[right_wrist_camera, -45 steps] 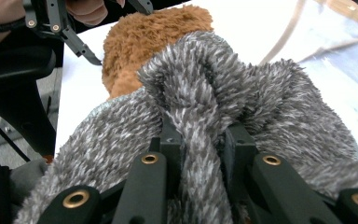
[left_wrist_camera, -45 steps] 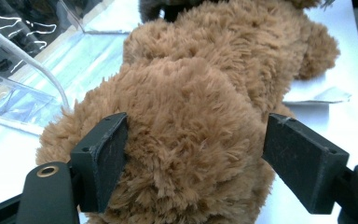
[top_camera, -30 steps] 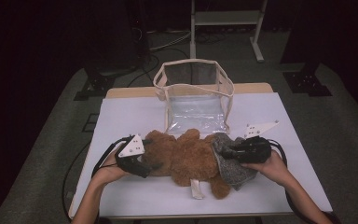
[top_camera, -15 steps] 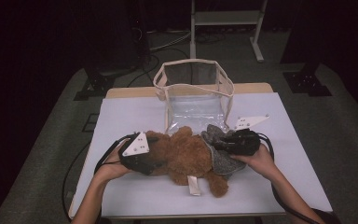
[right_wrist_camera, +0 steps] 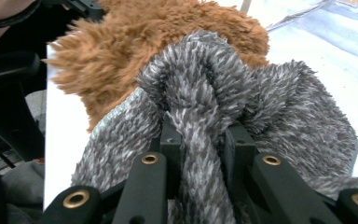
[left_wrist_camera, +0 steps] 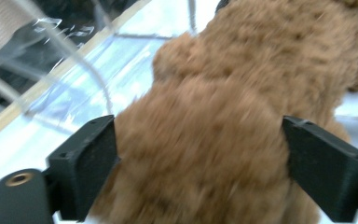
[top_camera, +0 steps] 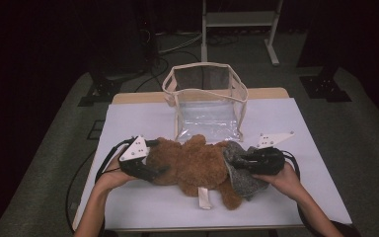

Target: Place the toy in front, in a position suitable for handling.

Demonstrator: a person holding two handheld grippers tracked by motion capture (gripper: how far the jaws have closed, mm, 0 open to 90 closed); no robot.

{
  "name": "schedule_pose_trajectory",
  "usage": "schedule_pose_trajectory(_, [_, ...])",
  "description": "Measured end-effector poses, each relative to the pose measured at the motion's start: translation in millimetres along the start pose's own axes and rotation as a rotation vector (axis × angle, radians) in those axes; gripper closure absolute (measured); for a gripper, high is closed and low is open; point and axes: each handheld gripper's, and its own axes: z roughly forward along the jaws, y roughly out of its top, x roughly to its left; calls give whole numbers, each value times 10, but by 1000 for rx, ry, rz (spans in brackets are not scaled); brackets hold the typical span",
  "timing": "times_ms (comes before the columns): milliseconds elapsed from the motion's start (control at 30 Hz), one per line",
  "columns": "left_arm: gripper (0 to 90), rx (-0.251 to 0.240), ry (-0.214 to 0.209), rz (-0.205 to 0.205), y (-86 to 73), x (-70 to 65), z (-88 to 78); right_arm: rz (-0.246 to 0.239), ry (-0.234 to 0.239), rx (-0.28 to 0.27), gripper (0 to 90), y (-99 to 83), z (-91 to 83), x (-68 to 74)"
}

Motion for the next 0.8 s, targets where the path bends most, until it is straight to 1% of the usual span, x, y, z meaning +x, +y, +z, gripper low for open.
schedule_pose_trajectory(33, [114,5,-5,-7,-35,6,10,-3,-1,5,732,9,27,-21])
schedule_pose_trajectory(100, [100,32,-27,-4,-96,10,55,-2,-6,30,732,14,127,-72])
schedule_pose_trajectory(133, [99,32,-38,-13,-124,23,73,2,1,37,733,14,187,-95])
schedule_pose_trajectory(167, [103,28,-49,-33,-150,29,90,10,15,37,734,18,240,-106])
schedule_pose_trajectory(233, [150,19,-55,-54,-182,34,111,22,37,31,735,47,309,-104])
schedule_pose_trajectory(267, [193,13,-58,-62,-179,38,108,23,44,25,736,66,319,-99])
schedule_pose_trajectory(300, [233,10,-61,-64,-172,37,106,28,51,14,736,80,315,-97])
schedule_pose_trajectory(367, [280,10,-70,-60,-134,24,113,45,70,-5,737,93,286,-104])
schedule_pose_trajectory(467, [281,27,-66,-19,-30,-2,105,41,68,-16,737,98,213,-76])
schedule_pose_trajectory(500, [268,21,-59,-9,-2,-8,93,39,64,-29,736,99,185,-65])
schedule_pose_trajectory(567, [251,8,-52,14,115,-12,36,40,40,-42,736,91,144,-58])
schedule_pose_trajectory(600, [236,14,-35,39,184,-35,24,52,40,-48,735,77,129,-69])
schedule_pose_trajectory(633, [202,24,-31,74,257,-68,21,61,41,-56,734,57,113,-80])
schedule_pose_trajectory(667, [193,24,-42,99,327,-114,31,64,41,-59,734,40,89,-86])
schedule_pose_trajectory(700, [185,20,-56,113,392,-171,60,63,40,-63,734,28,59,-91])
schedule_pose_trajectory(800, [152,39,-115,173,552,-347,217,70,41,-88,733,17,-48,-112])
